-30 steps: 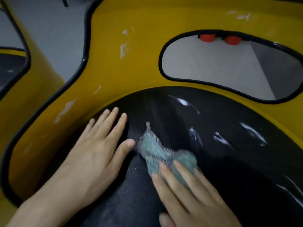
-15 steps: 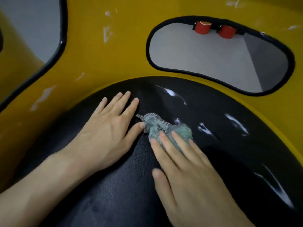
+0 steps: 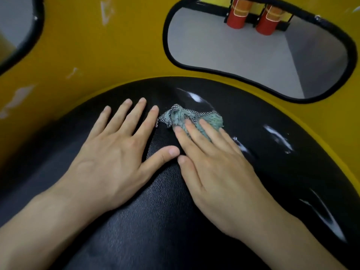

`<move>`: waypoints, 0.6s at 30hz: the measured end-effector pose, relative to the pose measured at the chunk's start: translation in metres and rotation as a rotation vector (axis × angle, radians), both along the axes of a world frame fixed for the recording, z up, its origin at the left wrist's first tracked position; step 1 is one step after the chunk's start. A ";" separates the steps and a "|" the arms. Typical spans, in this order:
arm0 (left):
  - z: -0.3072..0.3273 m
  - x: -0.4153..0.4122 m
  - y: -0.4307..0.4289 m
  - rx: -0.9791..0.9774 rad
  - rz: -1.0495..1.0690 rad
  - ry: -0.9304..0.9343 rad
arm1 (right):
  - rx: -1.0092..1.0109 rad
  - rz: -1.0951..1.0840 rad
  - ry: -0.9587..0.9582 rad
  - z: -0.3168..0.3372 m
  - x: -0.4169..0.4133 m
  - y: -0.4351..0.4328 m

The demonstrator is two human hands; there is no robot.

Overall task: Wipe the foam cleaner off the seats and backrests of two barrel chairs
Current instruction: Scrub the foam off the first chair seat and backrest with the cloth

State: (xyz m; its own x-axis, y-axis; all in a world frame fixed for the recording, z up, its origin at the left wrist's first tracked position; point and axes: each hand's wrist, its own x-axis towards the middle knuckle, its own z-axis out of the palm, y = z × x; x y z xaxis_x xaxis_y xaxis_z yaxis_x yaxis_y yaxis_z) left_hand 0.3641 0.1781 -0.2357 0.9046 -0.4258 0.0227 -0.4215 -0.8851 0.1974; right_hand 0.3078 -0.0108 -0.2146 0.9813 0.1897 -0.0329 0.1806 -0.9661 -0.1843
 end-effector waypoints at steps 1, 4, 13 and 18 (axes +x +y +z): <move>0.000 0.000 0.000 0.002 -0.005 0.003 | 0.002 0.005 -0.006 -0.002 -0.010 -0.002; 0.001 0.001 0.001 0.010 -0.005 0.006 | 0.004 0.032 -0.041 -0.008 -0.048 -0.013; 0.004 0.000 -0.002 0.039 -0.014 0.018 | -0.059 0.049 0.017 -0.003 -0.047 -0.019; 0.005 -0.001 -0.001 0.041 -0.022 0.016 | -0.060 0.001 0.056 0.005 0.000 -0.007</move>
